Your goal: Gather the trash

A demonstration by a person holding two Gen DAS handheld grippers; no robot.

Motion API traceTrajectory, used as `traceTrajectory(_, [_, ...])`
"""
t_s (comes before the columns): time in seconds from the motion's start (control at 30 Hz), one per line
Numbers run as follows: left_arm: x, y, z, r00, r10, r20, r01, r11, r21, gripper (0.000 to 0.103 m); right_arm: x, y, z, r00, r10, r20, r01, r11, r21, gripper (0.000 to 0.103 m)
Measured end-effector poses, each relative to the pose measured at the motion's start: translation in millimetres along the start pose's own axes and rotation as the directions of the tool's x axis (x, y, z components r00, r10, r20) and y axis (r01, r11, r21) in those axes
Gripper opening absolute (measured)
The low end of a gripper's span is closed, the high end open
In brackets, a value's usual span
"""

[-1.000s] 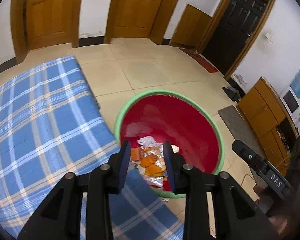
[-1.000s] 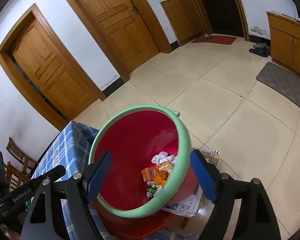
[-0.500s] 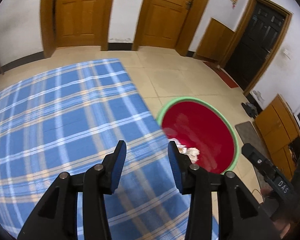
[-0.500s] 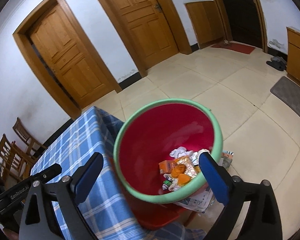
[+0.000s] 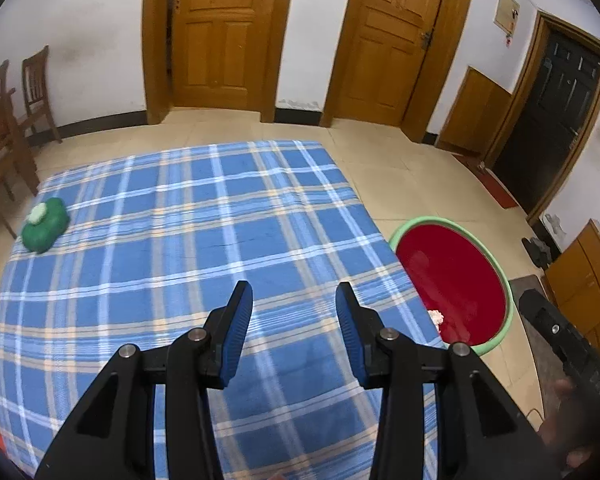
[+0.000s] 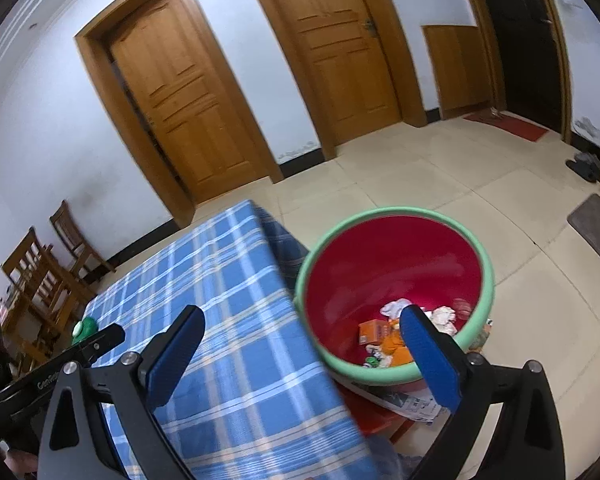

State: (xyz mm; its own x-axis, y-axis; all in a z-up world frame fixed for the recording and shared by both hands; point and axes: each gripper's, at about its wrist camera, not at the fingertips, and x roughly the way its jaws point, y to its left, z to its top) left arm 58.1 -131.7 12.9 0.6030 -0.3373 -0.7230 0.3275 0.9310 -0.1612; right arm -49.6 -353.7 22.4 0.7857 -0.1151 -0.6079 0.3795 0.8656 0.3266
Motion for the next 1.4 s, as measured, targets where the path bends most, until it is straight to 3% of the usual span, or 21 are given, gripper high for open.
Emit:
traceTrajectory(0.4, [-39,38,-12,0.992,0.112,0.067,-0.107,0.992,-0.064,0.043,-19,50,-13,0.998,0.059,0.013,-0.057,0.993,-0.105,0.100])
traceTrajectory(1.4, [-71,54,-21,0.975,0.182,0.126,-0.170,0.980,-0.098,0.044,-31,69,-21,0.996,0.088,0.023,-0.084,0.986,-0.145,0.101])
